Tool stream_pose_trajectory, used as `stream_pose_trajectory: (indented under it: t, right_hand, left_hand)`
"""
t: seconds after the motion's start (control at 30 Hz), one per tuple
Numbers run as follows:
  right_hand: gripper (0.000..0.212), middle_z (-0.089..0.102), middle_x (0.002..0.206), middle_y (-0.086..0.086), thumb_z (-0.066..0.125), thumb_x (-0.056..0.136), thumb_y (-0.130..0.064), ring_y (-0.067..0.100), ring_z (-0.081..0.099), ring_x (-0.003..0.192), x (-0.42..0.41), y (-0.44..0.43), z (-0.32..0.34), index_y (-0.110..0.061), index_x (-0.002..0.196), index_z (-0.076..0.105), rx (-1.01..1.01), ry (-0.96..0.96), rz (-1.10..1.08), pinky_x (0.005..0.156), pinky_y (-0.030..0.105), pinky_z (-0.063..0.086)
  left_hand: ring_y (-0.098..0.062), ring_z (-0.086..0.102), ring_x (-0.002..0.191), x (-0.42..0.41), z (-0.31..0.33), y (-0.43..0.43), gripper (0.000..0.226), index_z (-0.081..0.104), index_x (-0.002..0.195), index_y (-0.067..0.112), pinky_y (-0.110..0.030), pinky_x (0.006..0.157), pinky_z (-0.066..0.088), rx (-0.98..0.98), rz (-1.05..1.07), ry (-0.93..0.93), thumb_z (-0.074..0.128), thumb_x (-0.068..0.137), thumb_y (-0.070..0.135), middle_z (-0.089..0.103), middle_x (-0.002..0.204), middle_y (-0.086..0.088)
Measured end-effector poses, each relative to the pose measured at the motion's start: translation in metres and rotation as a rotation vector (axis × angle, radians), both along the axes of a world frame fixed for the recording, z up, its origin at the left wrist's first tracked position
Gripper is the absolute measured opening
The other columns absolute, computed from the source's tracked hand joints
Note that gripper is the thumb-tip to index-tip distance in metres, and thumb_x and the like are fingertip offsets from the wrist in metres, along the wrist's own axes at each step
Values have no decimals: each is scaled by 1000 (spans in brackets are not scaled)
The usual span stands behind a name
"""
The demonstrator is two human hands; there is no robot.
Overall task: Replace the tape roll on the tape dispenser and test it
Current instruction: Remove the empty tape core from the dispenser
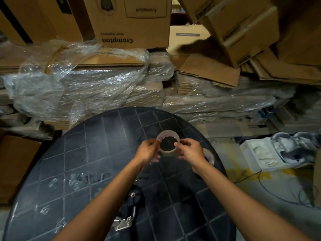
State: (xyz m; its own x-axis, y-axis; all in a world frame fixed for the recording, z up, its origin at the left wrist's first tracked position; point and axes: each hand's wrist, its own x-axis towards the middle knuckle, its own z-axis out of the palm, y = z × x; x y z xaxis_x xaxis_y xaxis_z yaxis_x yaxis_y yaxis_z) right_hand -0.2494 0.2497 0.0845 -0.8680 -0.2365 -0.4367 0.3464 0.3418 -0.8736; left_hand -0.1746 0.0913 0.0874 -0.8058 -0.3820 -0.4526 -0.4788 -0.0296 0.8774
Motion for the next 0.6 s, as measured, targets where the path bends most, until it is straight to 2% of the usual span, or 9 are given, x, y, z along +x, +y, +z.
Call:
stream_pose_trajectory:
  t: [0.07,0.17,0.23,0.3,0.4,0.47,0.6]
  right_hand:
    - [25,74,88,8,74,85,-21,22,72,71,-28,-2,-11,-13,107,67,83,9,44,59,31,59]
    - [16,74,74,6,71,83,-13,22,73,63,-66,-7,-29,-21,95,66,224,55,95,66,41,63]
    - [10,74,69,8,68,80,-11,22,73,58,-88,-10,-43,-16,88,70,310,74,129,69,42,63]
    - [6,74,65,10,67,79,-10,22,73,55,-107,-14,-60,-11,81,73,367,65,146,69,43,63]
    - [5,74,65,11,68,79,-8,22,73,55,-129,-18,-86,-5,79,72,410,20,157,68,42,63]
    - [4,74,66,12,73,77,-7,24,74,61,-139,-21,-103,-4,79,71,424,0,152,69,44,63]
    - [18,73,63,12,82,74,-13,24,74,62,-151,-23,-119,-7,66,67,369,-50,82,74,46,62]
  left_hand:
    - [-15,56,52,-24,-13,0,26,66,109,15,-22,42,48,-21,-4,-6,51,97,33,65,70,2]
    - [-7,42,42,-56,-33,-3,20,69,107,11,-17,36,34,-34,-17,17,61,92,22,57,49,12]
    - [-5,40,39,-76,-48,-4,20,70,106,10,-17,35,32,-4,25,-13,67,88,17,57,51,10]
    - [-7,45,43,-97,-67,-4,25,67,108,3,-18,36,37,30,109,-53,70,85,12,61,64,-3]
    - [-15,57,56,-122,-96,1,20,67,105,0,-24,49,51,12,203,-85,67,85,5,66,76,-12]
    - [-18,64,62,-134,-116,6,15,69,99,3,-34,62,59,-109,239,-90,67,85,6,72,84,-15]
    - [-23,70,71,-146,-137,13,7,73,86,8,-37,73,60,-262,352,-75,73,80,12,74,82,-12]
